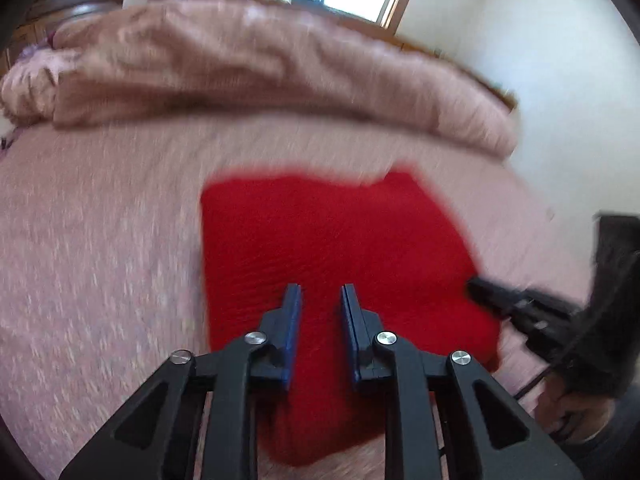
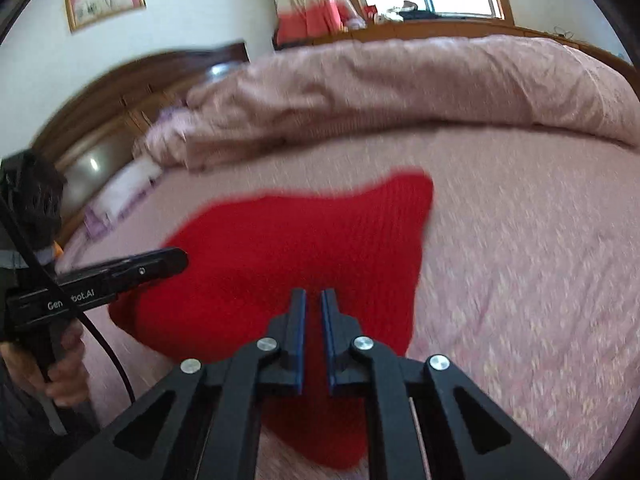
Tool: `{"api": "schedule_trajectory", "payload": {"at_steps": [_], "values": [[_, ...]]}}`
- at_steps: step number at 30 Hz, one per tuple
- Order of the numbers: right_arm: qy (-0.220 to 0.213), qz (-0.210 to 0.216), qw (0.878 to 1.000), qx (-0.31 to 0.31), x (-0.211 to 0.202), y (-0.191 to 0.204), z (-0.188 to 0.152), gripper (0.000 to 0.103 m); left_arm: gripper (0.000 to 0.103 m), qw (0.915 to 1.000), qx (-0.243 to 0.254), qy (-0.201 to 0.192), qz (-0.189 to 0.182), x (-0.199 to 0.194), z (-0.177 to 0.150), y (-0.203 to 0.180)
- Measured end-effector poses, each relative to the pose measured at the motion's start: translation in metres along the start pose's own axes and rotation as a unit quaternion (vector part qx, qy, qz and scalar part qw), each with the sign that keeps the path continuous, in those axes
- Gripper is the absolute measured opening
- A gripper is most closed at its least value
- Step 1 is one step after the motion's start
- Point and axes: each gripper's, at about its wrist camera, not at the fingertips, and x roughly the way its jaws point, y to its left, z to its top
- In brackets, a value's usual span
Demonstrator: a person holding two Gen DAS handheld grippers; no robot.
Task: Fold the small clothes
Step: 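Grasp the opposite side edge of the cardigan with the right tool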
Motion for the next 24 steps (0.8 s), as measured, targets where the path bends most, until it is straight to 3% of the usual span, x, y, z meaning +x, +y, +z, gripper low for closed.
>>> {"api": "schedule_trajectory", "payload": {"at_steps": [2, 7, 11, 13, 16, 24], "values": [[0.001, -0.015, 1.0, -0.026, 0.005, 0.002, -0.007, 0.004, 0.014, 1.0, -0.009, 0.0, -0.005, 0.007, -0.005, 0.002], [-0.018, -0.024, 1.0, -0.004, -0.007, 0.005, -0.004, 0.004, 0.014, 0.9998, 0.006, -0.009, 0.015, 0.002, -0.003, -0.005], [-0.043, 0.01, 0.999, -0.003, -0.031, 0.011, -0.009, 0.006, 0.014, 0.9991, 0.017, -0.026, 0.029, -0.013, -0.007, -0.009], [-0.018, -0.006, 1.0, -0.016, -0.022, 0.014, -0.013, 0.005, 0.014, 0.9992, 0.019, -0.024, 0.027, -0.012, -0.006, -0.008], [0.009, 0.013, 1.0, 0.001, -0.008, 0.003, -0.019, 0.004, 0.015, 0.9988, 0.03, -0.005, 0.039, 0.0, -0.009, -0.007], [0.002, 0.015, 1.0, -0.009, -0.011, 0.003, -0.021, 0.002, 0.016, 0.9997, 0.013, -0.008, 0.018, 0.0, -0.004, 0.004]]}}
